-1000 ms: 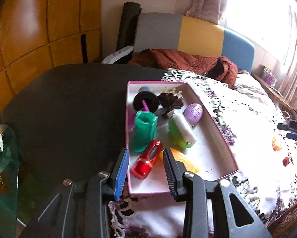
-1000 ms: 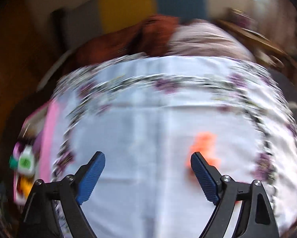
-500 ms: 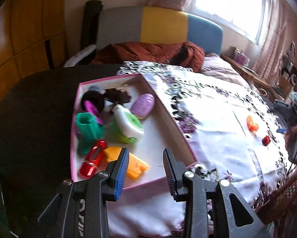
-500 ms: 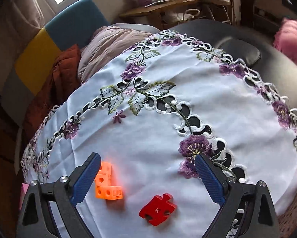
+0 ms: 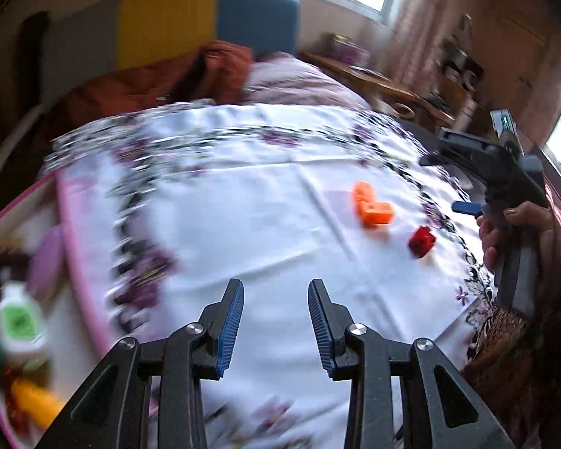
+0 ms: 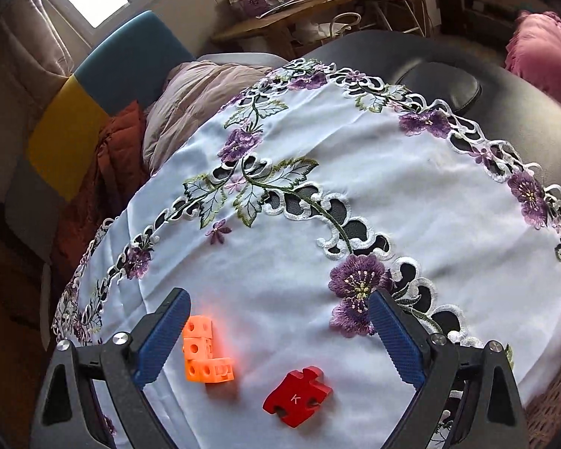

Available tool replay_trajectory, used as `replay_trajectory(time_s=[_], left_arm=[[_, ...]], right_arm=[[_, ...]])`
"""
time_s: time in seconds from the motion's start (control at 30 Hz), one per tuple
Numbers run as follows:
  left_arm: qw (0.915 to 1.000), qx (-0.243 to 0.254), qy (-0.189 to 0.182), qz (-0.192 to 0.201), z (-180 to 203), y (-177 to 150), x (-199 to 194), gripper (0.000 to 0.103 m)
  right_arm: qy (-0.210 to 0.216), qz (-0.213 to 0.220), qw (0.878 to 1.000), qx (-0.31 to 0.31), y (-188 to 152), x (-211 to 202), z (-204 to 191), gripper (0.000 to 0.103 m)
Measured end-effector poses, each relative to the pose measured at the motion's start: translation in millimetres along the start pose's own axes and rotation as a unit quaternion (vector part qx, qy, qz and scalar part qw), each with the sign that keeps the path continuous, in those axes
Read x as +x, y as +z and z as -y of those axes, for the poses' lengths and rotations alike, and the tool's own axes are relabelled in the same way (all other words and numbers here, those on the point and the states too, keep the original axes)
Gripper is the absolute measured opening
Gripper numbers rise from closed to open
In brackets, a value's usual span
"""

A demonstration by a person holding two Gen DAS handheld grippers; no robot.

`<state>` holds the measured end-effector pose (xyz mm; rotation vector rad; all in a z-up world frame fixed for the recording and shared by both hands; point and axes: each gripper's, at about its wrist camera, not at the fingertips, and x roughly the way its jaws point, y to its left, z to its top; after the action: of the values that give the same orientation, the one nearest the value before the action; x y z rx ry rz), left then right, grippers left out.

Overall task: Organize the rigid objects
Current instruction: 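Move the right gripper over the red puzzle piece while the left gripper approaches the orange blocks, then close the left gripper on the orange block stack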

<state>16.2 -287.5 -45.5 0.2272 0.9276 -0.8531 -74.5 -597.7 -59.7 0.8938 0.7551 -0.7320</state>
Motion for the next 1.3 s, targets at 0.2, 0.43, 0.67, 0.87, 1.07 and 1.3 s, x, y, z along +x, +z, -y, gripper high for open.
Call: replay_trajectory(time_s=[0.2,0.43,0.67,0.87,1.07,1.3], left_arm=[[0.9975,0.027,-0.059,-0.028,38.7,25.6,42.4,0.036],[0.9948,0.052,-0.078,-0.041,67.6,52.9,78.1,0.041],[0.9927,0.058,-0.092,-0.052,84.7,68.1,101.5,0.062],[0.9926,0.067,-0.078,-0.066,96.2,72.2,125.0,0.064],[0.9940,0.052,-0.063,-0.073,94.7,77.2,142.3,0.062],[0.9946,0.069,-0.053,-0.057,87.7,69.2,137.8,0.042]], right_arm=[[0.004,0.007,1.000,0.013,2.4,-2.4,4.5,0.097],[0.018,0.010,0.999,0.036,5.7,-4.7,11.6,0.097],[0.025,0.003,0.999,0.043,5.5,-2.4,13.0,0.097],[0.029,0.001,0.999,0.046,5.5,-1.9,14.1,0.097],[0.029,-0.005,0.999,0.045,4.7,0.8,13.0,0.097],[0.024,-0.005,0.999,0.044,5.4,2.5,13.8,0.097]])
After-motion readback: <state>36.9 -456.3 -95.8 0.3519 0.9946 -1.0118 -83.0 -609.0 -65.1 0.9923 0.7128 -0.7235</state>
